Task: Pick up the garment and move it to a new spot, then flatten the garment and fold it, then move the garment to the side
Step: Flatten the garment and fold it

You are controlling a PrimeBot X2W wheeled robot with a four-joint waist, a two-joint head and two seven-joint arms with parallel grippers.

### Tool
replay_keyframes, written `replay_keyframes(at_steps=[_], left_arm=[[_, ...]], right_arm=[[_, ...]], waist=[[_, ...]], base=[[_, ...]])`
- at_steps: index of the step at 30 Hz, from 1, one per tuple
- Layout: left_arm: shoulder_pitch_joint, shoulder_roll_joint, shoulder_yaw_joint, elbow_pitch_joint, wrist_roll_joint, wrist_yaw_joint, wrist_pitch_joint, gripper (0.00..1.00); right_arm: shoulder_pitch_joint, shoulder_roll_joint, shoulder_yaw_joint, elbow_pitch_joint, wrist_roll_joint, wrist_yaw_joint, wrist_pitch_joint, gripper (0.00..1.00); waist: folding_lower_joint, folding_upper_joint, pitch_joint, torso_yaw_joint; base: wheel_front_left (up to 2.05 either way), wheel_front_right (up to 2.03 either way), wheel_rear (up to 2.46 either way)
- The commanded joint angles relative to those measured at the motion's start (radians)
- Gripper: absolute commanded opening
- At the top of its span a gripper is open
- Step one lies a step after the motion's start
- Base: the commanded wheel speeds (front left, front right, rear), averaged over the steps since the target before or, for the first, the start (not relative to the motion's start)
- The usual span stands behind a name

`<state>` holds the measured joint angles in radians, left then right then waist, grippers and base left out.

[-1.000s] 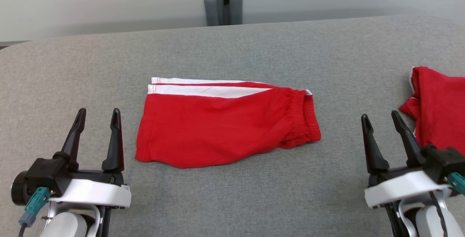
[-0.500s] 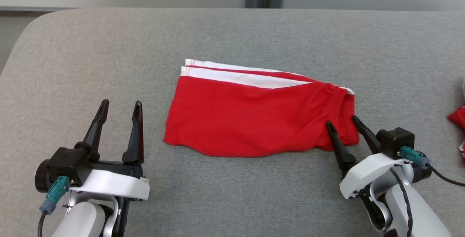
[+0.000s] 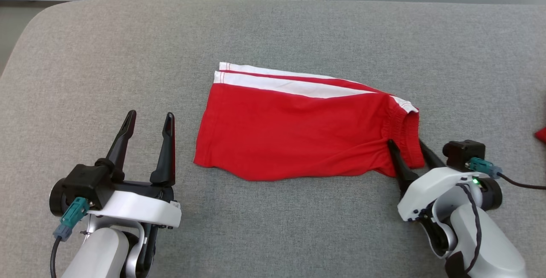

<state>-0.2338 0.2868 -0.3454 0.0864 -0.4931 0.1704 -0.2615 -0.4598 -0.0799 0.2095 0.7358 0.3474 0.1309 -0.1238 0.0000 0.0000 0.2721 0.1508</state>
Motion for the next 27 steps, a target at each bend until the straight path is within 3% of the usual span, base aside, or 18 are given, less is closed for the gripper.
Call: replay_keyframes(at_steps=[1,6,16,20,27], left_arm=[[-0.011,0.002,0.011,0.006,0.008,-0.007,-0.004,1.0],[-0.003,0.0,0.024,0.017,0.018,-0.019,-0.004,1.0],[0.022,0.004,0.045,0.03,0.026,-0.032,-0.005,1.0],[0.021,0.007,0.047,0.032,0.027,-0.035,-0.005,1.0],[0.011,0.014,0.049,0.031,0.028,-0.035,-0.005,1.0]], right_arm=[[0.019,0.007,0.033,0.032,0.025,0.0,0.028,0.0],[0.017,-0.033,0.039,0.015,0.082,-0.003,-0.019,0.0],[0.078,-0.127,-0.042,-0.052,0.132,-0.001,-0.069,0.0],[0.069,-0.115,-0.041,-0.093,0.15,-0.001,-0.057,0.0],[0.023,-0.022,-0.008,-0.275,0.213,0.0,-0.005,0.0]], waist=[[0.0,0.0,-0.002,-0.008],[0.0,0.0,-0.012,-0.029],[0.0,0.0,-0.042,-0.079],[0.0,0.0,-0.049,-0.098],[0.0,0.0,-0.046,-0.124]], base=[[0.0,0.0,0.0],[0.0,0.0,0.0],[0.0,0.0,0.0],[0.0,0.0,0.0],[0.0,0.0,0.0]])
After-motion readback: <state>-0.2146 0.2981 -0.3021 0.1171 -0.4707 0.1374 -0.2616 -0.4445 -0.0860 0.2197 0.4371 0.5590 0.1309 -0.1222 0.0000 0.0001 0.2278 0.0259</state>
